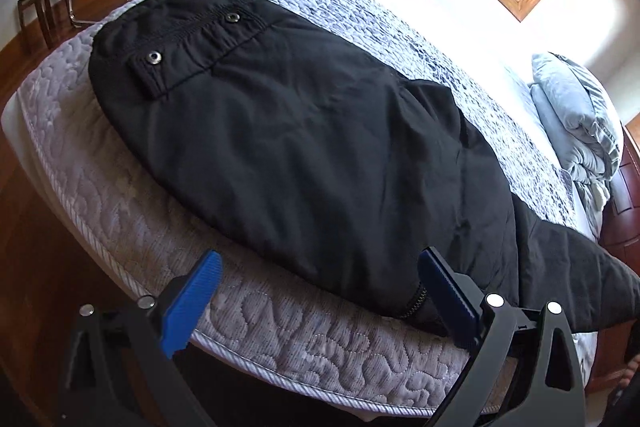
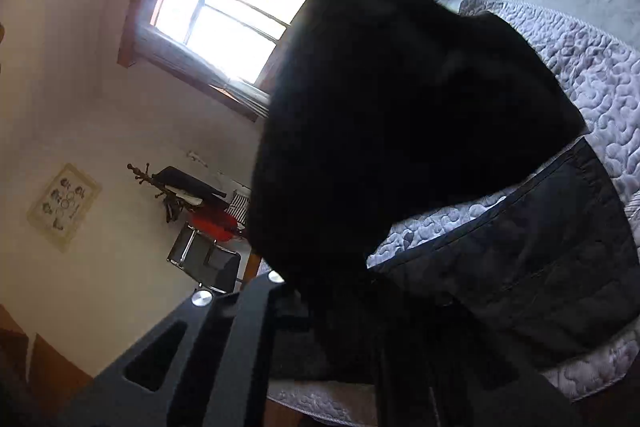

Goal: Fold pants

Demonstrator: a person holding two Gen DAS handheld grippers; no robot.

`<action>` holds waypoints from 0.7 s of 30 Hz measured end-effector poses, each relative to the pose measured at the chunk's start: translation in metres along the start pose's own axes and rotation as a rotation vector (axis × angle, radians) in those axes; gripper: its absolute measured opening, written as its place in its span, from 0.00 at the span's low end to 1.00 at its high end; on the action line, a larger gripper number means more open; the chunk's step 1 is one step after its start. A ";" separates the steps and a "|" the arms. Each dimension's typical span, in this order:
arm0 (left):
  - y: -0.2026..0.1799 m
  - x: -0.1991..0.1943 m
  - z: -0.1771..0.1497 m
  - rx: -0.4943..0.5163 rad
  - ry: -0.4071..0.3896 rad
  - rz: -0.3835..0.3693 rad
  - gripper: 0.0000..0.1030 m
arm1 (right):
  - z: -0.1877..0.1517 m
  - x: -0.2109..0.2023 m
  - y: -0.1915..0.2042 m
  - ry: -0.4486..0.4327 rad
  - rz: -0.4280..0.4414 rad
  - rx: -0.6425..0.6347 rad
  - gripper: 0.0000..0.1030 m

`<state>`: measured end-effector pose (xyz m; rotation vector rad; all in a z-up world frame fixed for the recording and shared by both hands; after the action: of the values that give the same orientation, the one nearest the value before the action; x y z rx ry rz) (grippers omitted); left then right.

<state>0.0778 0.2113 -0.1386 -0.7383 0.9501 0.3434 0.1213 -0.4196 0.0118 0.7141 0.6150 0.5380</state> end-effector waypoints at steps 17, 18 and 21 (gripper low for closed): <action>-0.032 0.009 -0.009 0.076 0.044 0.042 0.96 | -0.083 -0.036 -0.157 0.162 -0.392 0.303 0.37; -0.034 0.009 -0.010 0.082 0.045 0.039 0.96 | -0.080 -0.036 -0.158 0.172 -0.421 0.289 0.14; -0.040 0.011 -0.012 0.096 0.056 0.044 0.96 | -0.067 -0.040 -0.145 0.163 -0.405 0.228 0.05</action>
<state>0.0987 0.1739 -0.1357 -0.6432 1.0303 0.3150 0.0827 -0.5088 -0.1216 0.7384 0.9582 0.1517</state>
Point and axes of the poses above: each gripper's, at about its wrist camera, not at the fingertips, and x roughly the way its jaws point, y to its left, z to its top, the point moved 2 cm from there along x, roughly the way its jaws point, and after that the axes turned 9 degrees about -x, right-handed, at the moved point
